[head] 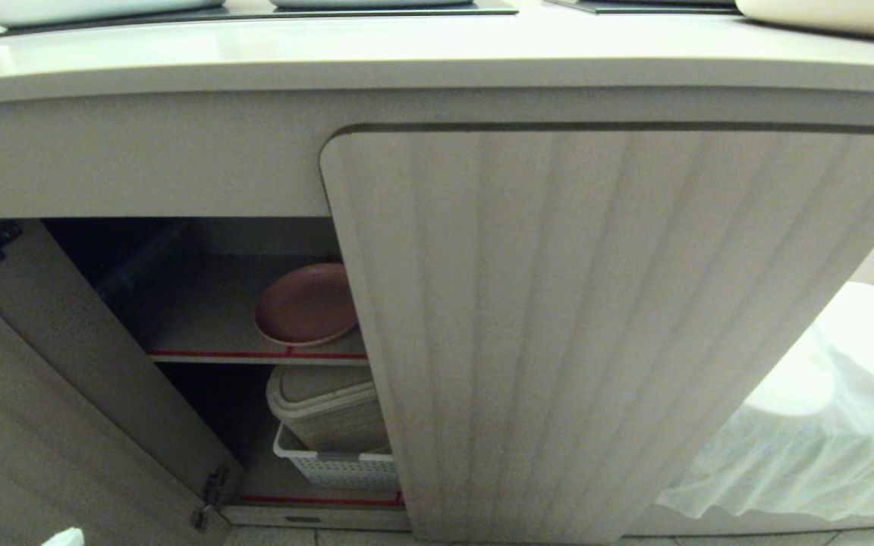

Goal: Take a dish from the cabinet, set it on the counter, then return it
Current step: Close the cabinet door

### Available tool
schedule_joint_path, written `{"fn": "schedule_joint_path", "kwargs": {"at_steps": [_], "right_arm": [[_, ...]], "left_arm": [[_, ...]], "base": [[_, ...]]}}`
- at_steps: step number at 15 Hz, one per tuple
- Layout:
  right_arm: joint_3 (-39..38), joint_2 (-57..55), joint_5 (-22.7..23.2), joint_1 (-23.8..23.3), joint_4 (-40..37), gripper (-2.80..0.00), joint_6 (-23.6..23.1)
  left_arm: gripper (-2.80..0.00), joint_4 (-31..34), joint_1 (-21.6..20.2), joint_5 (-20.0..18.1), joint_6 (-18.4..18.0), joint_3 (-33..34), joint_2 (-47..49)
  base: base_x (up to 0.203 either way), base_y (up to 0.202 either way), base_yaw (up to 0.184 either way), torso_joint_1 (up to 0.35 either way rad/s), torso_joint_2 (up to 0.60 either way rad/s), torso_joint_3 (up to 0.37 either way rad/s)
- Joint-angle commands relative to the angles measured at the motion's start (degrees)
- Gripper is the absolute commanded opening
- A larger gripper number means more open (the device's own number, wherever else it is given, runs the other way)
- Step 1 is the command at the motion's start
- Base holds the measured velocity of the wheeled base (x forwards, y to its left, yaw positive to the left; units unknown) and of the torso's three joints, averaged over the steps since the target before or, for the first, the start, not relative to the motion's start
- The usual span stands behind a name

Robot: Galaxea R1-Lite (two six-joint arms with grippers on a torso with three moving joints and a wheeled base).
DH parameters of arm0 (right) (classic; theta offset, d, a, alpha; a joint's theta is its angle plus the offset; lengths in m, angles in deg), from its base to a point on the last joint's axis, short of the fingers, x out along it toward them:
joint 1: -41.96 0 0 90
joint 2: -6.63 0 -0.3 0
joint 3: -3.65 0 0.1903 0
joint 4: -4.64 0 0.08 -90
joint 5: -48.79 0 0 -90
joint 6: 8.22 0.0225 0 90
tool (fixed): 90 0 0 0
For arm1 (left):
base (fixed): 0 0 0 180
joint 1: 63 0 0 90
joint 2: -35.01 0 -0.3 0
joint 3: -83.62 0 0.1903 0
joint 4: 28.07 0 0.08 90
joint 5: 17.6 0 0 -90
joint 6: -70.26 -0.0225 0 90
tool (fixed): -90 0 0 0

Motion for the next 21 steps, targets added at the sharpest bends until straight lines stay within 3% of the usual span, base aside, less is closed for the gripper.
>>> {"fn": "schedule_joint_path", "kwargs": {"at_steps": [1,4,7,11,14,15,21], "right_arm": [[0.00,0.00,-0.02,-0.03,0.04,-2.80,0.01],[0.00,0.00,-0.02,0.00,0.04,-2.80,0.01],[0.00,0.00,-0.02,0.00,0.04,-2.80,0.01],[0.00,0.00,-0.02,0.00,0.04,-2.80,0.01],[0.00,0.00,-0.02,0.00,0.04,-2.80,0.09],[0.00,0.00,-0.02,0.00,0.04,-2.80,0.01],[0.00,0.00,-0.02,0.00,0.04,-2.80,0.01]], "left_arm": [[-2.80,3.83,0.57,-0.46,-1.51,0.00,-9.72],[-2.80,6.49,2.67,-1.12,-3.12,0.00,-16.08],[-2.80,6.85,5.49,-0.80,-7.22,0.00,-21.35],[-2.80,7.46,4.89,-0.20,-12.09,0.00,-28.57],[-2.80,13.86,4.63,1.77,-16.62,-0.03,-33.85],[-2.80,12.83,4.60,1.95,-17.59,0.00,-33.85],[-2.80,13.01,4.59,2.05,-17.92,0.00,-33.85]], "base": [[0.000,0.000,0.000,0.000,0.00,0.000],[0.000,0.000,0.000,0.000,0.00,0.000],[0.000,0.000,0.000,0.000,0.00,0.000],[0.000,0.000,0.000,0.000,0.00,0.000],[0.000,0.000,0.000,0.000,0.00,0.000],[0.000,0.000,0.000,0.000,0.00,0.000],[0.000,0.000,0.000,0.000,0.00,0.000]]}}
